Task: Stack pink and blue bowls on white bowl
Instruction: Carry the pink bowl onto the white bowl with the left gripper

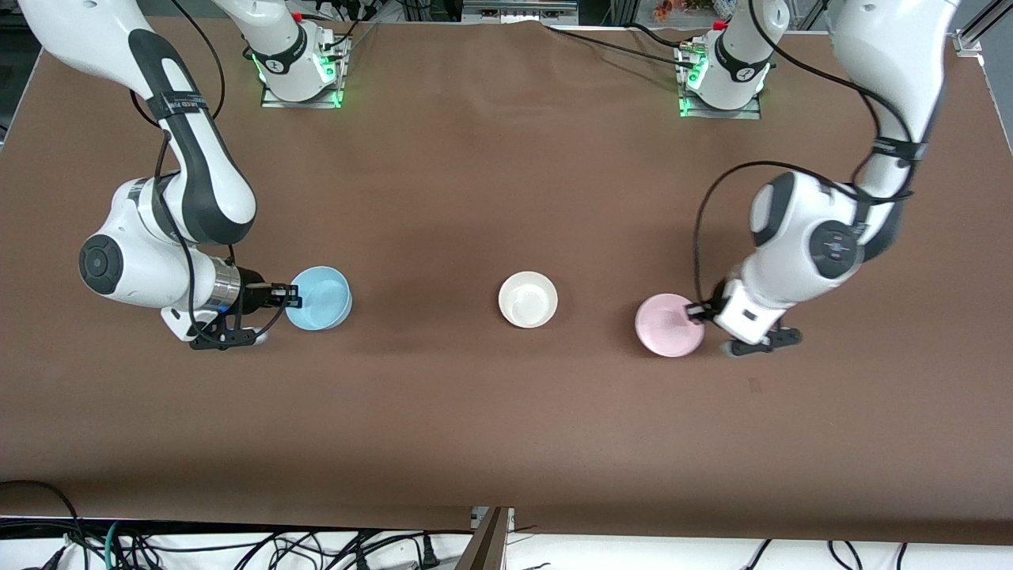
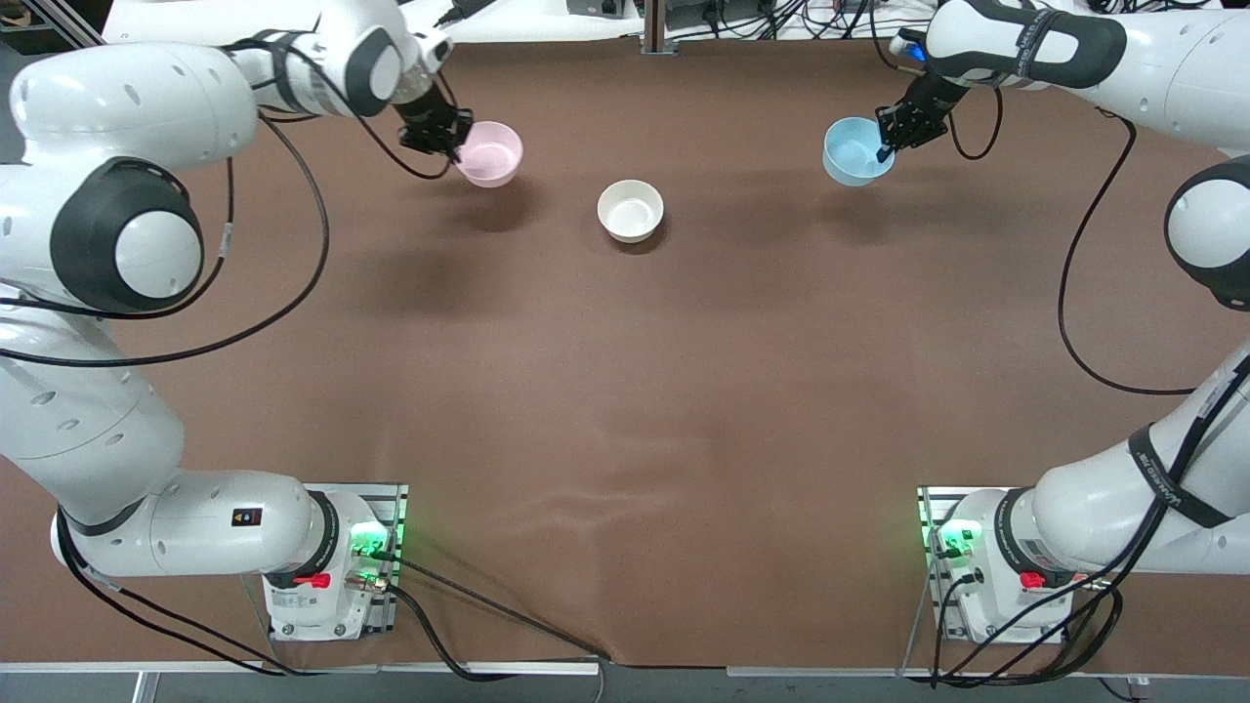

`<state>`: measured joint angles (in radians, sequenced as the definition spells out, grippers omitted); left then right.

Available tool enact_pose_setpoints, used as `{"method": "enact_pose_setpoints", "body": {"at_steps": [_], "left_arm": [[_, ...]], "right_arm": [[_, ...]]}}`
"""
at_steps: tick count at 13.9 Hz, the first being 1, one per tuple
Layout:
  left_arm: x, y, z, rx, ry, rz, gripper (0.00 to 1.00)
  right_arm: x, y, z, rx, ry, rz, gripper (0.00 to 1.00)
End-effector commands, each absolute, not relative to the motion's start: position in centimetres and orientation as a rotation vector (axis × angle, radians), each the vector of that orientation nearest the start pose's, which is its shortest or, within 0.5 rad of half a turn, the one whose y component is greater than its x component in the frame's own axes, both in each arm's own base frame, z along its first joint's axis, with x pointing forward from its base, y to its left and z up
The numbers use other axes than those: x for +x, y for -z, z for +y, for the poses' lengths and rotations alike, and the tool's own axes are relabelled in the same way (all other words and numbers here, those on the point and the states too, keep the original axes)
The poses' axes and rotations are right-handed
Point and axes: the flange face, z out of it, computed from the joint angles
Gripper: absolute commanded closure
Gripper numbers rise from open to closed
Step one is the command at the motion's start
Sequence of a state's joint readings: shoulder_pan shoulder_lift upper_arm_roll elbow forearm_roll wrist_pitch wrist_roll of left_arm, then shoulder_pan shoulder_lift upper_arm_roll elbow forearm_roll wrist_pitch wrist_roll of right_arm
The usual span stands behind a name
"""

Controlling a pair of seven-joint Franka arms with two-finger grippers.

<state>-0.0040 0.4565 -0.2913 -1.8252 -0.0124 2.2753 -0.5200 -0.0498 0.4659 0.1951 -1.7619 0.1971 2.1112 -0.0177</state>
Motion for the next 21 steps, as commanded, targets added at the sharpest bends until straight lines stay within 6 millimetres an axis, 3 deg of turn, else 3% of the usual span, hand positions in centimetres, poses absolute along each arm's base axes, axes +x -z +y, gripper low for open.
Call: {"method": "enact_pose_setpoints", "body": {"at_steps": [1, 4, 9, 14, 17, 21], "left_arm": [[61.1, -30.6, -23.2, -3.232, -0.082, -0.519, 1.0], [58.8, -31.0, -29.1, -3.227, -0.084, -0.574, 1.0], [56.0, -28.7, -35.6, -3.243, -0.071, -0.658, 1.0], [55.3, -28.3, -37.7, -3.269, -0.023, -0.739, 1.0], [55.1, -27.3, -38.0, -3.259, -0.043, -0.759, 1.0], [54.5, -26.6, -38.8, -3.262, -0.069, -0.754, 1.0]], "right_arm": [[64.3, -30.9, 9.5, -2.879, -0.171, -0.008, 1.0], [64.4, -31.1, 9.4, -2.88, -0.164, -0.002, 1.0], [64.4, -31.7, 9.5, -2.88, -0.148, 0.004, 1.0], [64.3, -31.5, 11.7, -2.878, -0.136, 0.021, 1.0], [64.1, -31.6, 13.7, -2.881, -0.127, 0.065, 1.0], [64.1, -31.3, 14.7, -2.88, -0.12, 0.09, 1.0]]}}
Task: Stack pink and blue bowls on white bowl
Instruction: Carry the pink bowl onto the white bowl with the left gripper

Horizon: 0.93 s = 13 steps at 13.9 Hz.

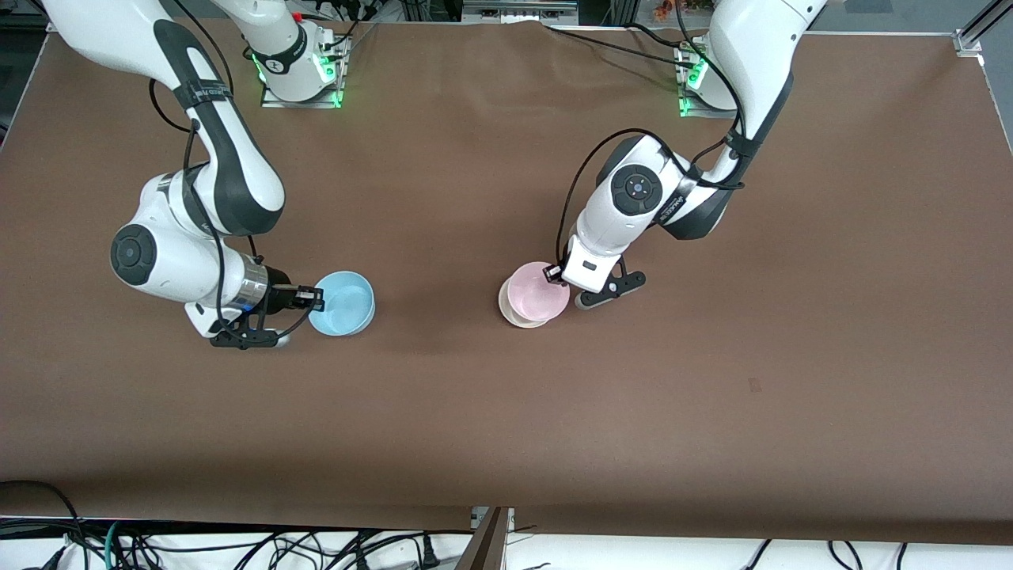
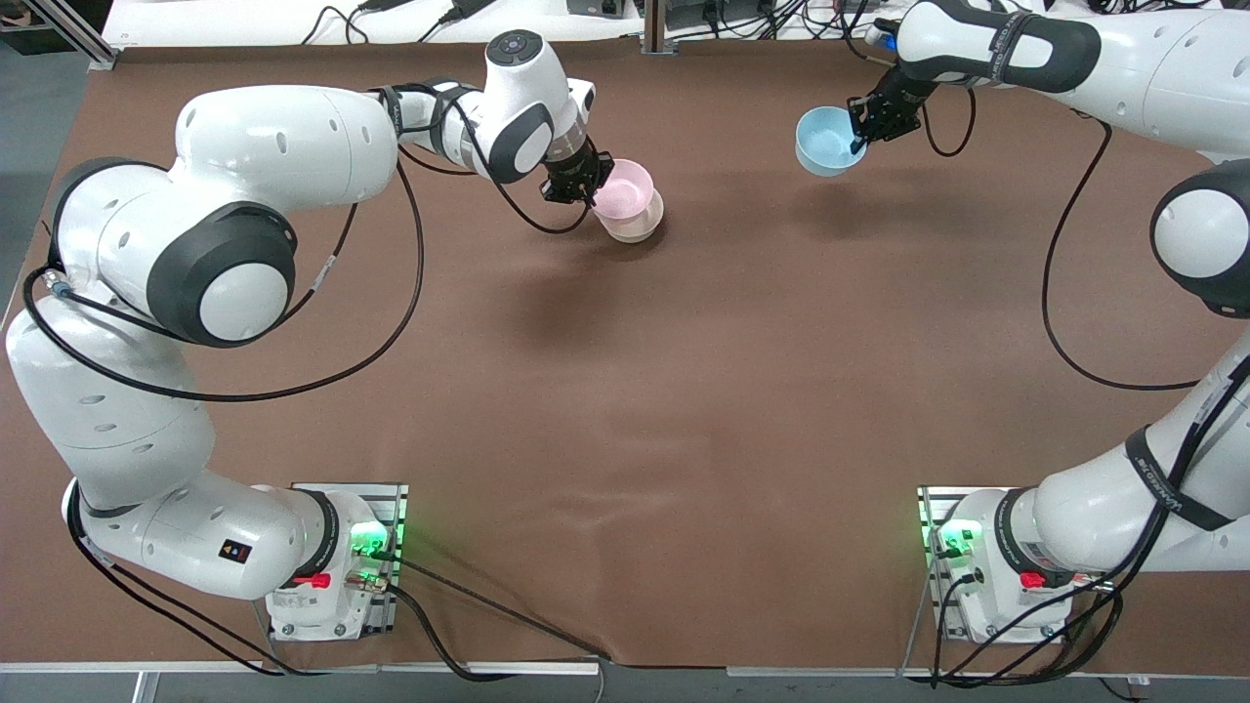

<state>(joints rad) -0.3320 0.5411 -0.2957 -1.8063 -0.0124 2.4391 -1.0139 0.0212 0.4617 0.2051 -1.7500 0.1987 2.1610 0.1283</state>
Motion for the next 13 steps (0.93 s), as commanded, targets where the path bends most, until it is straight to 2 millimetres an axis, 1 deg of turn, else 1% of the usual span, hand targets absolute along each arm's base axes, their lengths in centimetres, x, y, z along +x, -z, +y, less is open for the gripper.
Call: {"method": "enact_pose_setpoints", "body": {"at_steps": [1, 2, 4, 8, 9, 10, 13], "left_arm": [[54.5, -26.6, -39.0, -3.269, -0.061, -0.756, 1.0], [54.5, -26.2, -39.1, -3.272, -0.057, -0.776, 1.0], [53.8, -25.7, -40.1, -3.265, -0.068, -0.798, 1.0], [53.6, -24.9, -40.2, -3.257, -0.084, -0.794, 1.0], [53.6, -24.9, -40.2, -3.257, -0.082, -0.792, 1.0], [53.6, -24.4, -40.2, -3.254, -0.088, -0.791, 1.0], [53.8, -23.9, -40.2, -3.267, -0.069, -0.802, 1.0]], "right_arm": [[64.0, -31.3, 15.1, -2.881, -0.121, 0.096, 1.0], [63.9, -31.3, 15.8, -2.882, -0.122, 0.094, 1.0], [63.7, -31.4, 16.9, -2.882, -0.116, 0.112, 1.0], [63.6, -31.5, 17.8, -2.866, -0.114, 0.143, 1.0], [63.5, -31.6, 18.3, -2.86, -0.108, 0.143, 1.0], [63.4, -31.6, 18.8, -2.859, -0.108, 0.134, 1.0], [63.2, -31.7, 20.2, -2.856, -0.093, 0.169, 1.0]]}}
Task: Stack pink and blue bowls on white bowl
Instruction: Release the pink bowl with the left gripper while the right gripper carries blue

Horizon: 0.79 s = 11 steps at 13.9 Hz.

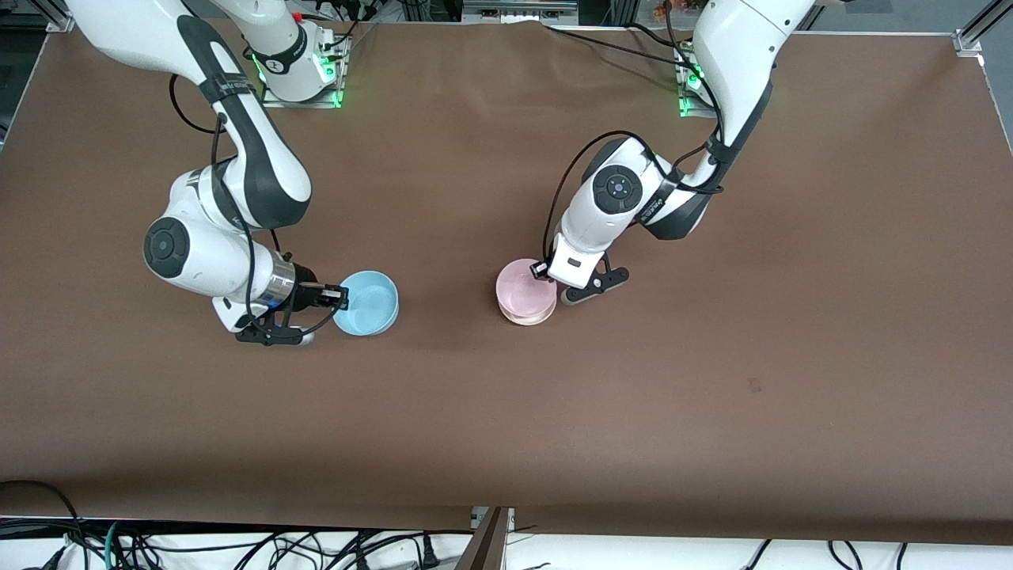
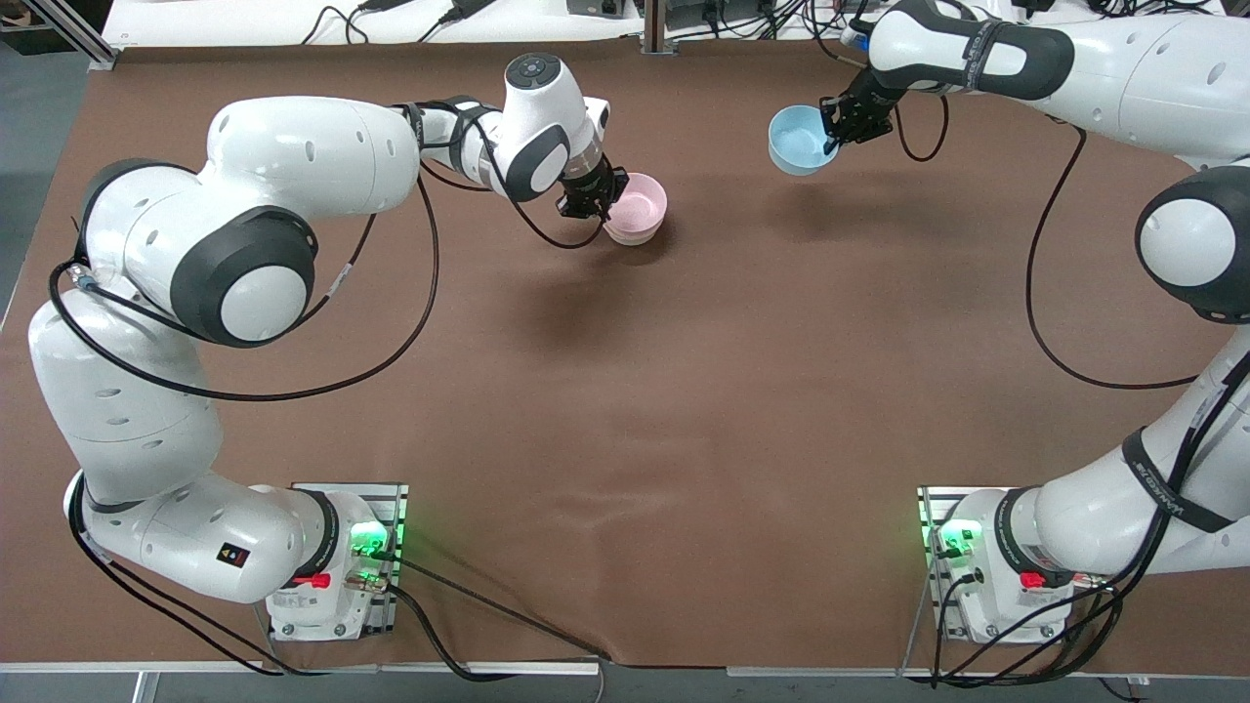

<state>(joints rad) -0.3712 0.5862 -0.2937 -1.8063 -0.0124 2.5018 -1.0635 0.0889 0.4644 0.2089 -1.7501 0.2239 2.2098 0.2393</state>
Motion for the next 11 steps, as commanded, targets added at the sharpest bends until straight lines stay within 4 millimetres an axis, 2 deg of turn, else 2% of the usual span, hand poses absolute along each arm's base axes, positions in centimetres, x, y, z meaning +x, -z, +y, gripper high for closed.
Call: {"method": "enact_pose_setpoints", "body": {"at_steps": [1, 4, 5, 7, 9, 11], "left_arm": [[53.9, -24.0, -40.2, -3.269, -0.067, -0.802, 1.0], [54.3, -23.9, -39.7, -3.267, -0.058, -0.806, 0.95], [54.4, -23.8, -39.5, -3.267, -0.058, -0.801, 0.8], [55.7, -24.9, -39.3, -3.283, -0.026, -0.818, 0.68], [56.2, -25.4, -39.1, -3.288, -0.008, -0.821, 0.66], [57.6, -27.4, -38.9, -3.299, 0.027, -0.846, 0.66]], "right_arm": [[63.3, -31.9, 20.3, -2.853, -0.079, 0.172, 1.0], [63.1, -32.0, 21.5, -2.824, -0.071, 0.179, 1.0], [63.1, -31.9, 21.7, -2.822, -0.071, 0.195, 1.0], [62.8, -32.0, 22.9, -2.82, -0.063, 0.217, 1.0], [62.6, -32.0, 24.0, -2.814, -0.052, 0.252, 1.0], [62.2, -31.9, 25.6, -2.806, -0.044, 0.285, 1.0]]}}
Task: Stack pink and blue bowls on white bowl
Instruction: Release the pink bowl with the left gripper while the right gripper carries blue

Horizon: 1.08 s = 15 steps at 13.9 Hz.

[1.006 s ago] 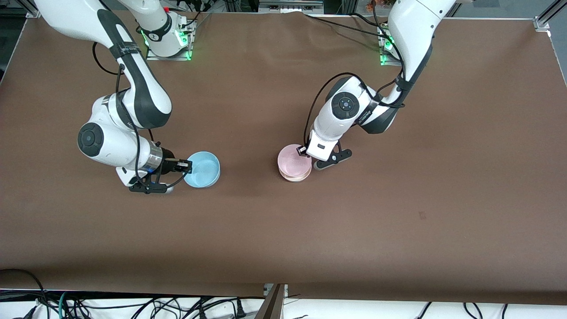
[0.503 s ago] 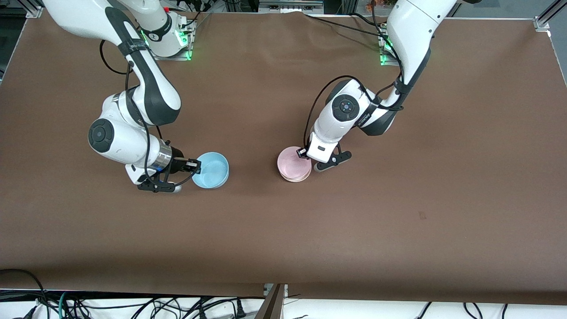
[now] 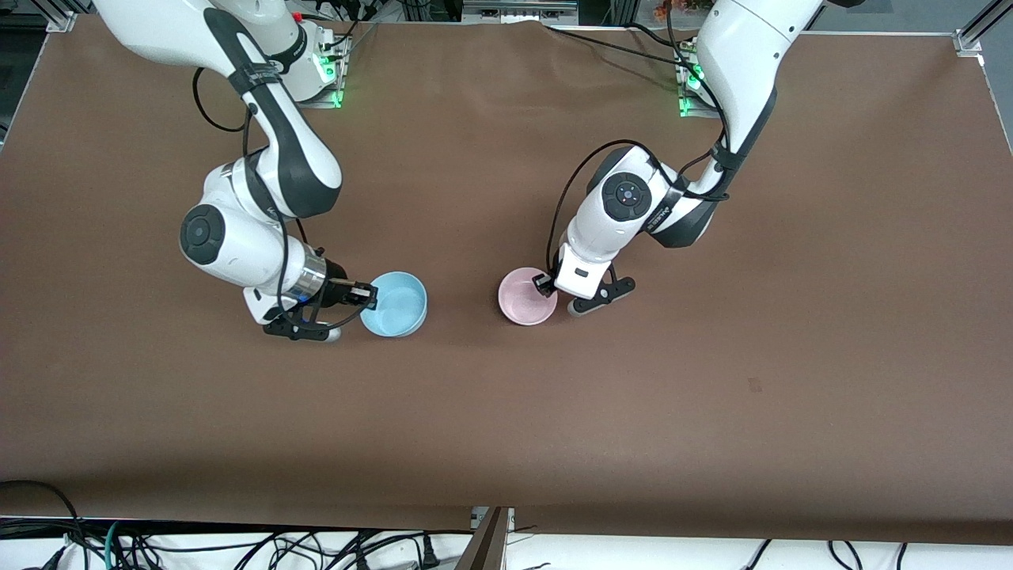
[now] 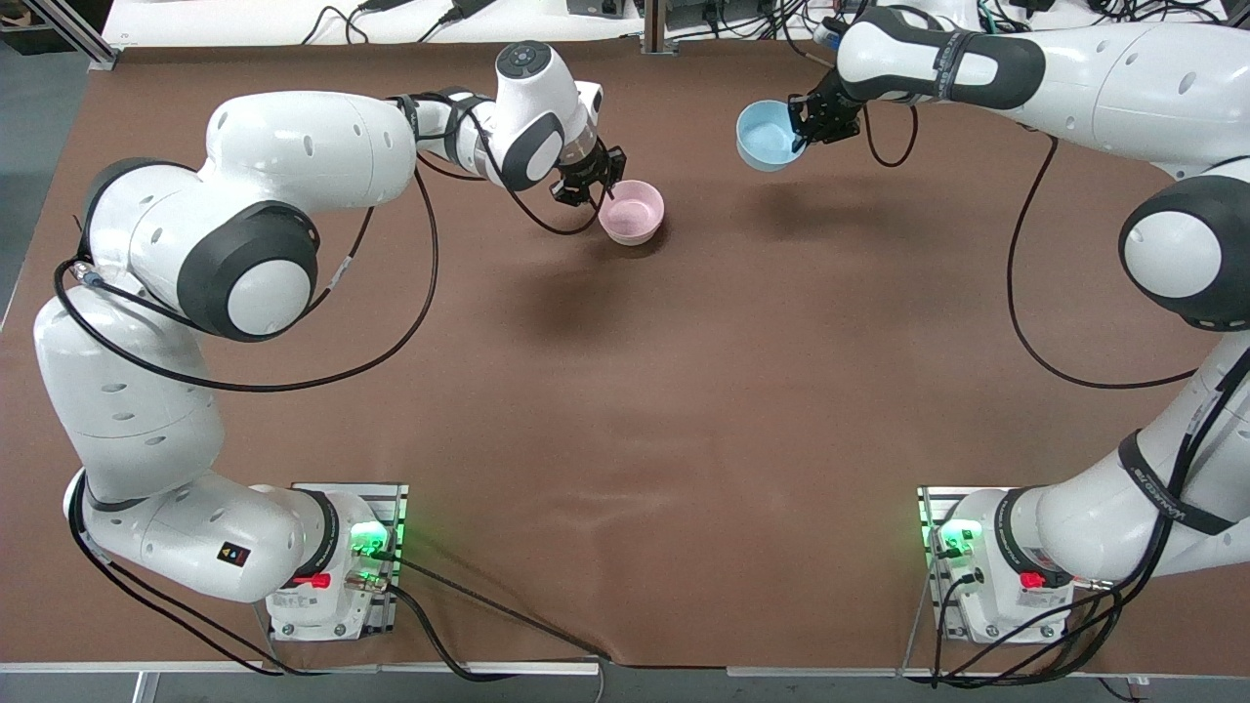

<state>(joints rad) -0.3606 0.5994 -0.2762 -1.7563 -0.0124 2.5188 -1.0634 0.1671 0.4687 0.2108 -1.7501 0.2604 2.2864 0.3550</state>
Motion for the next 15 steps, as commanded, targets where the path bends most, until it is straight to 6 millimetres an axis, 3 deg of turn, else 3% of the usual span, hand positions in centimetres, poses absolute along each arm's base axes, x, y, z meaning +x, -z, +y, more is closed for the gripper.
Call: {"method": "enact_pose_setpoints", "body": {"at_steps": [1, 3, 5, 9, 12, 15], "left_arm": [[58.5, -28.8, -38.6, -3.298, 0.033, -0.858, 0.66], [61.3, -33.2, -37.1, -3.274, 0.016, -0.894, 0.67], [64.7, -39.4, -33.2, -3.23, -0.026, -0.924, 0.67], [68.9, -50.7, -20.7, -3.222, -0.09, -0.844, 0.69], [69.1, -56.5, -12.1, -3.222, 0.018, -0.866, 0.69], [66.2, -60.8, -8.2, -3.204, 0.037, -0.677, 0.69]], "right_arm": [[61.9, -32.0, 26.6, -2.799, -0.035, 0.308, 1.0], [61.0, -31.5, 29.9, -2.782, -0.013, 0.358, 1.0], [60.0, -30.3, 33.2, -2.756, 0.024, 0.405, 1.0], [57.6, -27.6, 38.8, -2.723, 0.025, 0.485, 1.0], [56.8, -26.6, 42.6, -2.691, 0.016, 0.54, 1.0], [55.9, -25.6, 44.6, -2.686, -0.006, 0.563, 1.0]]}}
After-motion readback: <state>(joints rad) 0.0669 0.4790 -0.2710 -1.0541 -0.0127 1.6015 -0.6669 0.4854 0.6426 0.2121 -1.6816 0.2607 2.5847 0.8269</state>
